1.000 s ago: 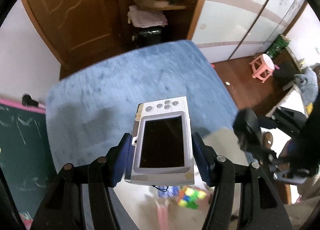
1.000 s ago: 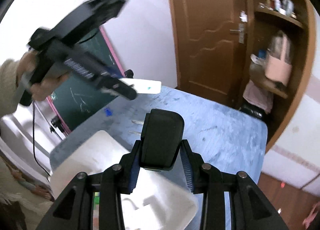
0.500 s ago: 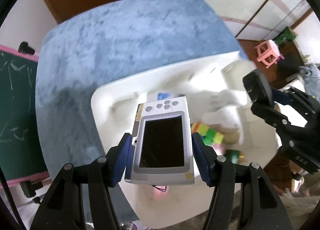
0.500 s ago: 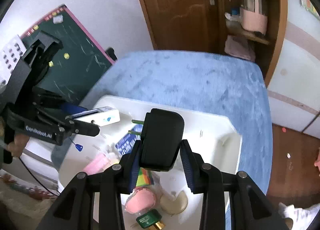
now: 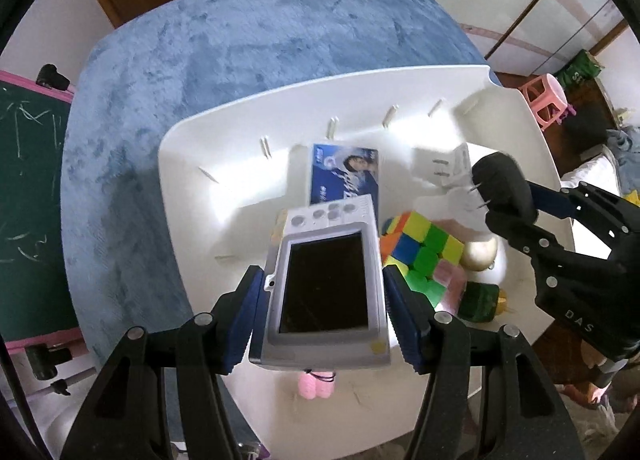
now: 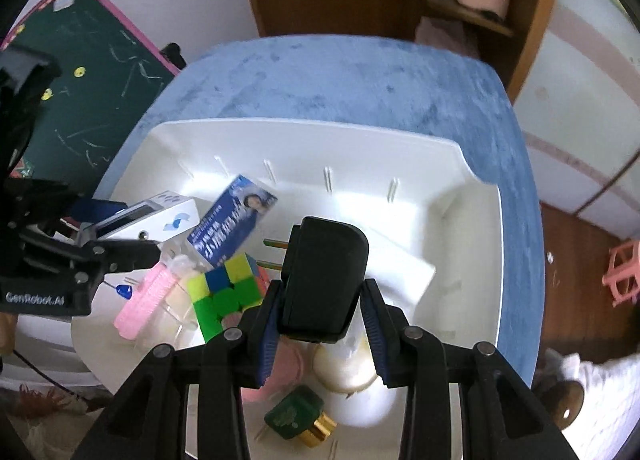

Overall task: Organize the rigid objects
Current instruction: 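Carry the white device and charger over the white tray with both tools, then open the left tool to drop the white device while the right tool releases the charger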

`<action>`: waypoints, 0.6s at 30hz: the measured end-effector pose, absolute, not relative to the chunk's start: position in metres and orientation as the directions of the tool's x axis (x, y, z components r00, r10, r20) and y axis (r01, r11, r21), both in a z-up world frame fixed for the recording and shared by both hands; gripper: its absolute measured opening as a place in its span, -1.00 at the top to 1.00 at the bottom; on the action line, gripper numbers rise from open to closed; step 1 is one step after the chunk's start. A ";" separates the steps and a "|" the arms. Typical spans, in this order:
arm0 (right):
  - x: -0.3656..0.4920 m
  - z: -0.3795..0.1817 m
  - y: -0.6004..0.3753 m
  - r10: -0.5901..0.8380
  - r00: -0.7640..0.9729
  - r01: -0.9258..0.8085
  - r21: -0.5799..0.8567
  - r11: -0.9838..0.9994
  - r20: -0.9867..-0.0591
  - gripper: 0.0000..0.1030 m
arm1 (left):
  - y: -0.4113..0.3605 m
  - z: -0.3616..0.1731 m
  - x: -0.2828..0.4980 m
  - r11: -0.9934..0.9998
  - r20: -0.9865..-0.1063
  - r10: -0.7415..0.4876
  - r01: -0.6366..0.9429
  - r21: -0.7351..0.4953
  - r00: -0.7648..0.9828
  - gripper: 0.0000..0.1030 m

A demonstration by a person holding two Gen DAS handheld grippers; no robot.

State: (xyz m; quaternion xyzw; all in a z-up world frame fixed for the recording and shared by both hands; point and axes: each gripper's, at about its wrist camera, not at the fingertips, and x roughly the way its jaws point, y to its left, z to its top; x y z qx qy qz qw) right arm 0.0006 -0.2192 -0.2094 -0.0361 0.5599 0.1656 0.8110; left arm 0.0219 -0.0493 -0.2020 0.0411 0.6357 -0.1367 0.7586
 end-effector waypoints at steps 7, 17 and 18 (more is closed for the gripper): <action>-0.013 -0.189 -0.226 0.257 0.349 -0.271 0.166 0.948 -0.901 -0.31 | -0.050 -0.188 0.011 0.949 -0.962 -0.229 0.255 -0.186 0.152 -0.57; -0.035 -0.123 -0.221 0.249 0.453 -0.209 0.170 0.963 -0.856 -0.31 | -0.044 -0.150 -0.004 0.966 -0.960 -0.184 0.218 -0.137 0.210 -0.57; -0.037 -0.116 -0.221 0.240 0.466 -0.192 0.167 0.967 -0.852 -0.31 | -0.043 -0.142 -0.007 0.967 -0.955 -0.187 0.214 -0.137 0.231 -0.57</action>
